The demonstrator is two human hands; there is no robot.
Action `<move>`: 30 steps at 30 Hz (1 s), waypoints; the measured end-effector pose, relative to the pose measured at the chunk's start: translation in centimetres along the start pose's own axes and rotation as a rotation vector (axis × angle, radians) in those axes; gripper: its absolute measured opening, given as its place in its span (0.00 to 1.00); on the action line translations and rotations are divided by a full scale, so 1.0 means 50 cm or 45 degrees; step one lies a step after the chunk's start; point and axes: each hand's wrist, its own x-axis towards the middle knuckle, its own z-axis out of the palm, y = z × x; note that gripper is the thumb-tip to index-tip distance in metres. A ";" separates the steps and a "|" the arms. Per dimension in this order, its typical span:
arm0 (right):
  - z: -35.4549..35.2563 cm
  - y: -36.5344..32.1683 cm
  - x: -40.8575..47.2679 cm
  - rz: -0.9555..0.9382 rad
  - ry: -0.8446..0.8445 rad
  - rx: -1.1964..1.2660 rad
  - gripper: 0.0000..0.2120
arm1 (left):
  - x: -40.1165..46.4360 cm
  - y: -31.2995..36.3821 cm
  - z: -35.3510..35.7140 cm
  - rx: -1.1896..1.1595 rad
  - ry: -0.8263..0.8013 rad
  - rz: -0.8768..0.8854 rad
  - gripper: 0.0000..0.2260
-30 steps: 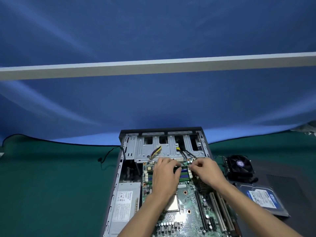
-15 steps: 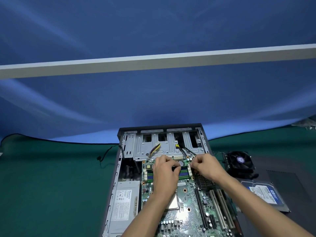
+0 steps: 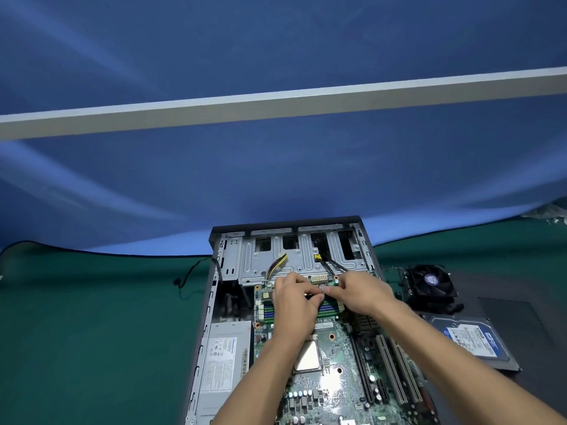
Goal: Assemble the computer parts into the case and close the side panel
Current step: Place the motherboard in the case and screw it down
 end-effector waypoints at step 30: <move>0.061 -0.124 0.032 -0.282 0.125 -0.107 0.32 | -0.006 -0.080 -0.134 0.095 0.164 -0.453 0.01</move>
